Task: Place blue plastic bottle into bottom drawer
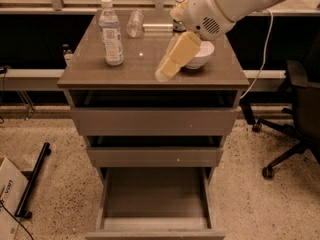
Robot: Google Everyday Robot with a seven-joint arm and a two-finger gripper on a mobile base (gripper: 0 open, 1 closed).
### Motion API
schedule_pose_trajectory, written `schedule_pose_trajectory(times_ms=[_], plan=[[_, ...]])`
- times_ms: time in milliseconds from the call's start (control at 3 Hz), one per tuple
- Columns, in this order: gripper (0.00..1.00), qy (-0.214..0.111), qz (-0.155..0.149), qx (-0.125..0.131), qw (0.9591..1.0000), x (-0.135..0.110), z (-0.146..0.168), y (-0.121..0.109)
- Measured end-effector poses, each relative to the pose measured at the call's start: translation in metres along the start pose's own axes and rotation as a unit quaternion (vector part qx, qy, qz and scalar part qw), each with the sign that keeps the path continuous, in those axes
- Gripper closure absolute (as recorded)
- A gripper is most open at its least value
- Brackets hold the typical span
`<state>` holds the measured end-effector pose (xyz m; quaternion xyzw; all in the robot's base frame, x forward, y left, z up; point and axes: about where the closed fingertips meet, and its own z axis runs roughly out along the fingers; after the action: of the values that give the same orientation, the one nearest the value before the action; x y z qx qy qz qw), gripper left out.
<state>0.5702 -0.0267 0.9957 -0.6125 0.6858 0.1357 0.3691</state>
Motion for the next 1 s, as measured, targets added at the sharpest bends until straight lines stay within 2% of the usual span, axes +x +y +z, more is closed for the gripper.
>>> schedule_pose_trajectory(times_ms=[333, 1000], plan=[[0.0, -0.051, -0.005, 0.02, 0.9985, -0.025, 0.031, -0.021], [0.0, -0.124, 0.03, 0.063, 0.9898, -0.046, 0.096, -0.077]])
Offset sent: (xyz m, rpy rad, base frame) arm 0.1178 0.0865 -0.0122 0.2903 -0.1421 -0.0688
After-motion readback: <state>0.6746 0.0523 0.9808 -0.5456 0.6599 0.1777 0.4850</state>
